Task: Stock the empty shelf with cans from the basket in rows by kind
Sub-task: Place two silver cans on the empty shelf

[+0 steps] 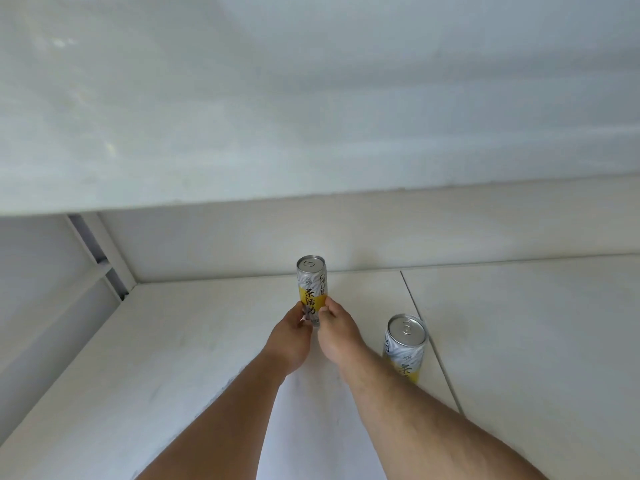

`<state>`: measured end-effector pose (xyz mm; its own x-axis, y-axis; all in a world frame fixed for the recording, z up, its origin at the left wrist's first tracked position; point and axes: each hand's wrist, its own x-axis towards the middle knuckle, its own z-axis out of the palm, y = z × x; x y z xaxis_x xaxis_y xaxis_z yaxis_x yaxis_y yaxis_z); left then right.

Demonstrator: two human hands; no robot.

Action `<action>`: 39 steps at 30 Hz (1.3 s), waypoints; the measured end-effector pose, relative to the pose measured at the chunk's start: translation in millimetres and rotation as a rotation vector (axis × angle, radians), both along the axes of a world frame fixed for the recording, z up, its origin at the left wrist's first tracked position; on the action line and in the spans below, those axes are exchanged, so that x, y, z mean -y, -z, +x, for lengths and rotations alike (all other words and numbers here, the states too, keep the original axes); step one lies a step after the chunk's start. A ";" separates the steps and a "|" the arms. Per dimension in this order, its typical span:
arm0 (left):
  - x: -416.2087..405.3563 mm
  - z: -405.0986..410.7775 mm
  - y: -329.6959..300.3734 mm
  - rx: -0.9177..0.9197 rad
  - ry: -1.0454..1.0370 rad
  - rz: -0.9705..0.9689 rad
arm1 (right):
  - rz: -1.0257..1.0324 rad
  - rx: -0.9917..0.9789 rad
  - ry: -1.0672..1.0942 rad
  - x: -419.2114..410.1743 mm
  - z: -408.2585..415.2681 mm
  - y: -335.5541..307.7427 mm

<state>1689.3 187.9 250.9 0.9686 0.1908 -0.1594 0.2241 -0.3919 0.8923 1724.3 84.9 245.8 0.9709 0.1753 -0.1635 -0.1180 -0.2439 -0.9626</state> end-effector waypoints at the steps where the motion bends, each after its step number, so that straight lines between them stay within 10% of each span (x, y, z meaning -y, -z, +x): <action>1: -0.7 0.5 1.4 -0.007 -0.006 0.009 | -0.003 0.006 -0.004 0.6 -1.6 -0.8; 12: 41.0 -103.9 -2.5 -0.072 -0.014 -0.104 | -0.025 -0.102 -0.045 66.9 -126.0 1.6; 21: 106.4 -132.8 -14.5 -0.085 0.050 -0.156 | 0.121 -0.103 0.428 145.7 -163.3 -18.3; 39: 121.1 -108.4 -7.8 -0.081 0.149 -0.170 | 0.092 -0.201 0.143 153.2 -111.5 1.6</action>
